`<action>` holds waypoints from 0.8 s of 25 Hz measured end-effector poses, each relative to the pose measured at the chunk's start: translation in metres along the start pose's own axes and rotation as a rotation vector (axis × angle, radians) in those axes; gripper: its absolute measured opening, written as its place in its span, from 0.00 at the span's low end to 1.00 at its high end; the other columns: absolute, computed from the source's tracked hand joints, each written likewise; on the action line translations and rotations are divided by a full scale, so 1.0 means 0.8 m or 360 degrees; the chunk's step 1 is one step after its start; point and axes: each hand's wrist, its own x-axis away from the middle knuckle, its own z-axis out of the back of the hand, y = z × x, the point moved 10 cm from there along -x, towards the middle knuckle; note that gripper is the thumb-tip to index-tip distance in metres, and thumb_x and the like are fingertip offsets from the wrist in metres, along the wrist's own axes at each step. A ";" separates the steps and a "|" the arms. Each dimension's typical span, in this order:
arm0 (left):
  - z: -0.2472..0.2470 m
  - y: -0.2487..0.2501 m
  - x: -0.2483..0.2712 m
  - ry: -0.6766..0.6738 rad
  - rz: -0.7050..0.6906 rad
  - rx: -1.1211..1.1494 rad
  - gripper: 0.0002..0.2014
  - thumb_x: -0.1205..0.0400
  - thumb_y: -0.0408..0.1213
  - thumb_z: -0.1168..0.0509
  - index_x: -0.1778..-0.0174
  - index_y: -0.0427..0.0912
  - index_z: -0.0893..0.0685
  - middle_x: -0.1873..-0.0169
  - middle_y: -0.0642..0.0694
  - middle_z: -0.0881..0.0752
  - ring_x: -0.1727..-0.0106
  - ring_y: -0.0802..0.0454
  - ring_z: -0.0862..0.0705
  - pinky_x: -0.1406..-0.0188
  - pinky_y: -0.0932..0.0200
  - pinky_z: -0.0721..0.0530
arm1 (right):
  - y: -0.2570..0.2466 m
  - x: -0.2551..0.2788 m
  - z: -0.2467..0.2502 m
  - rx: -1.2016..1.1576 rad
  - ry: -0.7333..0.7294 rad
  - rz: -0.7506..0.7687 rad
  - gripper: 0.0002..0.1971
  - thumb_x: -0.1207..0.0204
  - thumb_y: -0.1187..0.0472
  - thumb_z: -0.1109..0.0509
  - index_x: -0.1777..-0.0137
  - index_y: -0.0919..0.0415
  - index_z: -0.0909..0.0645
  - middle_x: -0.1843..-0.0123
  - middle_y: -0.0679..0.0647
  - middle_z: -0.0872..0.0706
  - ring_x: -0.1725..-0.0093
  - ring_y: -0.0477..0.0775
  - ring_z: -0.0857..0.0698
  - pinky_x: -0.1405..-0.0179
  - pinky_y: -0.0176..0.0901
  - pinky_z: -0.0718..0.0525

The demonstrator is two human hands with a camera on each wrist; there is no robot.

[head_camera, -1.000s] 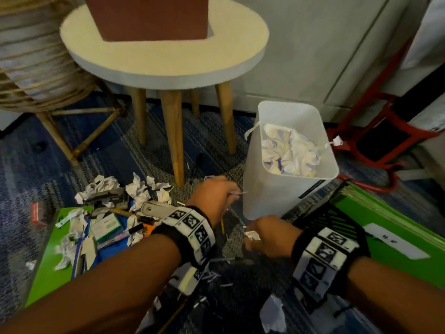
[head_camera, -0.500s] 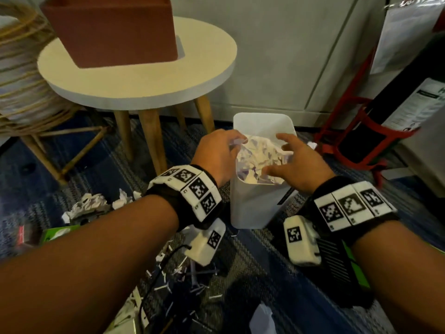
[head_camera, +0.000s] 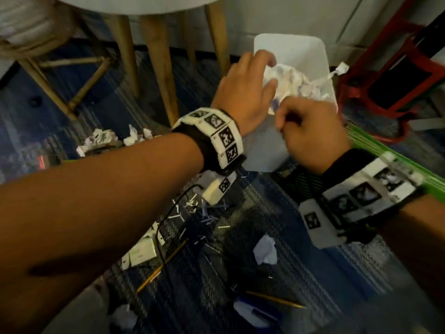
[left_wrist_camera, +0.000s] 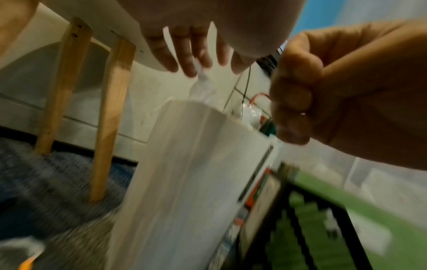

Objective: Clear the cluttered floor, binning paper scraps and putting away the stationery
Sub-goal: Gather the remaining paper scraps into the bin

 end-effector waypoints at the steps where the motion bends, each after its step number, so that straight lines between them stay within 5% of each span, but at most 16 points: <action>1: 0.004 -0.005 0.021 0.0047 -0.0043 -0.0029 0.14 0.20 0.42 0.41 0.40 0.42 0.23 0.47 0.42 0.22 0.47 0.42 0.22 0.48 0.43 0.22 | 0.001 0.017 -0.052 0.0094 -0.0295 0.0026 0.16 0.34 0.74 0.39 0.69 0.50 0.26 0.68 0.48 0.19 0.64 0.49 0.21 0.61 0.42 0.23; 4: -0.017 -0.048 0.099 -0.0102 0.0016 -0.0109 0.09 0.21 0.40 0.39 0.48 0.41 0.25 0.52 0.42 0.23 0.52 0.43 0.23 0.54 0.47 0.24 | 0.068 0.106 -0.209 0.0628 -0.1338 -0.0060 0.16 0.24 0.68 0.39 0.68 0.48 0.31 0.64 0.54 0.23 0.61 0.59 0.24 0.57 0.52 0.20; 6: -0.047 -0.084 0.151 -0.0293 0.0066 -0.0170 0.09 0.22 0.39 0.38 0.48 0.41 0.25 0.53 0.42 0.23 0.53 0.42 0.23 0.55 0.46 0.24 | 0.149 0.174 -0.252 0.0948 -0.1705 -0.0276 0.12 0.18 0.63 0.41 0.58 0.44 0.25 0.53 0.58 0.20 0.56 0.57 0.24 0.52 0.50 0.20; 7: -0.064 -0.104 0.175 -0.0399 0.0107 -0.0223 0.11 0.22 0.40 0.37 0.46 0.42 0.25 0.52 0.42 0.23 0.53 0.41 0.22 0.55 0.45 0.22 | 0.187 0.200 -0.256 0.0937 -0.1695 -0.0468 0.06 0.17 0.59 0.38 0.47 0.48 0.22 0.43 0.59 0.19 0.52 0.57 0.22 0.51 0.47 0.21; 9: -0.100 -0.151 0.221 -0.0683 0.0264 -0.0344 0.14 0.20 0.41 0.38 0.40 0.43 0.26 0.46 0.41 0.23 0.50 0.39 0.21 0.55 0.45 0.21 | 0.259 0.252 -0.252 0.0752 -0.1527 -0.1014 0.26 0.23 0.49 0.29 0.28 0.52 0.31 0.27 0.60 0.28 0.37 0.61 0.21 0.41 0.48 0.21; 12: -0.148 -0.217 0.291 -0.1120 0.0512 -0.0524 0.16 0.16 0.43 0.42 0.33 0.44 0.31 0.39 0.38 0.26 0.42 0.34 0.23 0.51 0.41 0.19 | 0.298 0.313 -0.260 0.0684 -0.1443 -0.1534 0.45 0.32 0.40 0.24 0.20 0.46 0.44 0.20 0.61 0.44 0.26 0.72 0.31 0.33 0.60 0.24; 15: -0.175 -0.252 0.339 -0.1339 0.0691 -0.0585 0.29 0.19 0.46 0.33 0.25 0.44 0.36 0.34 0.37 0.29 0.36 0.32 0.26 0.45 0.38 0.18 | 0.293 0.321 -0.278 0.0758 -0.1375 -0.1482 0.28 0.29 0.45 0.25 0.35 0.51 0.31 0.29 0.63 0.39 0.30 0.73 0.32 0.39 0.60 0.25; 17: -0.199 -0.251 0.357 -0.1462 0.0601 -0.0553 0.31 0.22 0.43 0.29 0.25 0.45 0.35 0.32 0.37 0.31 0.33 0.33 0.28 0.41 0.39 0.19 | 0.278 0.303 -0.294 0.0475 -0.1216 -0.1388 0.10 0.23 0.59 0.31 0.58 0.61 0.29 0.50 0.60 0.26 0.49 0.61 0.22 0.46 0.56 0.22; 18: -0.212 -0.245 0.363 -0.1518 0.0486 -0.0546 0.31 0.22 0.40 0.29 0.25 0.45 0.34 0.30 0.36 0.33 0.31 0.34 0.29 0.38 0.39 0.21 | 0.275 0.296 -0.302 0.0346 -0.1146 -0.1351 0.15 0.21 0.66 0.35 0.68 0.61 0.34 0.61 0.56 0.28 0.60 0.53 0.24 0.52 0.55 0.23; 20: -0.235 -0.238 0.378 -0.1634 0.0325 -0.0530 0.36 0.21 0.34 0.30 0.20 0.49 0.39 0.23 0.35 0.41 0.25 0.33 0.36 0.31 0.37 0.25 | 0.259 0.277 -0.306 0.0324 -0.1014 -0.1250 0.16 0.20 0.72 0.40 0.70 0.63 0.32 0.67 0.51 0.32 0.63 0.51 0.28 0.58 0.44 0.27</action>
